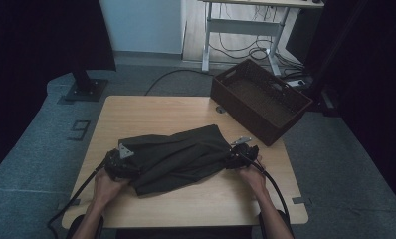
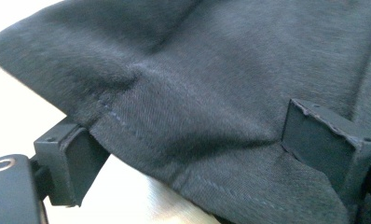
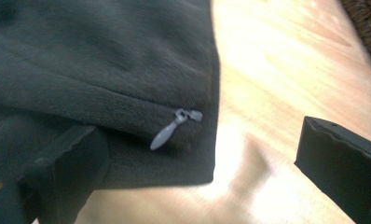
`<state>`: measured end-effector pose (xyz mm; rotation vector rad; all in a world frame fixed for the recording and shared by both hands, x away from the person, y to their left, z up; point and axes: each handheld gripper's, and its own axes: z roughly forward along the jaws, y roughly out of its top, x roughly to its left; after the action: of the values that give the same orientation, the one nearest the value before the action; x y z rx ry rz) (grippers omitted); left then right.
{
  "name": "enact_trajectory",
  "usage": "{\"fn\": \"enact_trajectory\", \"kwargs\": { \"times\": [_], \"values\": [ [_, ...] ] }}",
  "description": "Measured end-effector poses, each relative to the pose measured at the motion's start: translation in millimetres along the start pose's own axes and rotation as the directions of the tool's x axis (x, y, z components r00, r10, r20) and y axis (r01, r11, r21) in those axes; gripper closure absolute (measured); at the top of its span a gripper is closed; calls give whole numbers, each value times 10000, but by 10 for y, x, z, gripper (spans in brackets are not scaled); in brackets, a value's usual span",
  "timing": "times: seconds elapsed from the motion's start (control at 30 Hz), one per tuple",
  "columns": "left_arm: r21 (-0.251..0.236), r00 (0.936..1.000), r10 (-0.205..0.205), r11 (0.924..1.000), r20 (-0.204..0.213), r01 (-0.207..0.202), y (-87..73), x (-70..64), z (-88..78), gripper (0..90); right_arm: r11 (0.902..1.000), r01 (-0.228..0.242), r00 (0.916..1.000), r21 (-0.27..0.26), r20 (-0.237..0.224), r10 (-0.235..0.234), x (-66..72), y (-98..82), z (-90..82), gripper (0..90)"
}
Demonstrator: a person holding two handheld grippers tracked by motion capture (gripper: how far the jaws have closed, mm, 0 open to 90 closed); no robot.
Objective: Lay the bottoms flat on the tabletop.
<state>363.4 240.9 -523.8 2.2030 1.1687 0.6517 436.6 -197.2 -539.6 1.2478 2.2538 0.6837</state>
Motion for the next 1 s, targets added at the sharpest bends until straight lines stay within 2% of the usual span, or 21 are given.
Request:
{"fn": "enact_trajectory", "kwargs": {
  "times": [0.07,0.13,0.23,0.3,0.4,0.47,0.53,0.57,0.63,0.67,0.73,0.77,0.8,0.83,0.87,0.93,0.97,1.0],
  "values": [
    [-27,9996,-156,9999,246,156,-33,-42,-75,90,9999,-145,9999,37,-18,145,-38,26,31,27],
    [-180,9992,-175,9997,346,182,-31,-18,-165,90,9997,-229,9997,42,-1,229,-54,36,45,33],
    [-558,9999,6,9984,-131,-14,37,91,-382,91,9998,158,9999,133,53,-159,-21,46,-4,92],
    [-816,9998,-17,9967,-200,1,110,210,-513,96,9988,470,9989,145,15,-470,27,54,-79,101],
    [-1082,9997,-42,9941,-259,14,251,397,-596,98,9982,582,9964,-118,-605,-589,112,63,-229,132],
    [-1036,9999,53,9946,-148,-68,346,500,-538,98,9973,633,9910,-379,-1161,-673,193,70,-328,142],
    [-793,9995,280,9965,123,-270,419,559,-399,106,9951,816,9804,-561,-1750,-902,293,73,-402,162],
    [-666,9985,390,9971,391,-363,442,569,-308,109,9942,860,9743,-648,-2029,-975,350,73,-428,168],
    [-300,9920,549,9982,1139,-518,453,566,-109,124,9921,1031,9599,-712,-2542,-1180,466,73,-459,180],
    [-45,9890,708,9975,1299,-708,442,537,-10,138,9909,1131,9516,-730,-2789,-1292,529,74,-466,180],
    [499,9833,1187,9907,1376,-1265,391,456,166,145,9863,1438,9338,-812,-3187,-1624,658,71,-473,191],
    [482,9828,1261,9899,1346,-1336,368,435,195,160,9829,1608,9219,-900,-3420,-1821,729,67,-470,216],
    [293,9821,1286,9906,1379,-1339,337,417,206,220,9816,1678,9135,-908,-3600,-1894,772,64,-466,252],
    [89,9815,1218,9922,1480,-1245,314,409,203,296,9776,1873,9018,-962,-3778,-2099,820,58,-455,302],
    [-7,9818,1081,9940,1563,-1093,298,404,194,357,9740,2026,8934,-1015,-3880,-2263,867,51,-443,352],
    [-106,9797,1143,9934,1646,-1141,274,391,157,472,9680,2277,8816,-1056,-3998,-2510,940,37,-412,438],
    [-127,9792,1229,9924,1616,-1225,263,374,140,509,9652,2382,8785,-1078,-4000,-2614,969,32,-393,477],
    [-109,9782,1316,9912,1609,-1316,255,358,123,541,9636,2467,8789,-1027,-3953,-2671,1002,26,-377,539]
  ]
}}
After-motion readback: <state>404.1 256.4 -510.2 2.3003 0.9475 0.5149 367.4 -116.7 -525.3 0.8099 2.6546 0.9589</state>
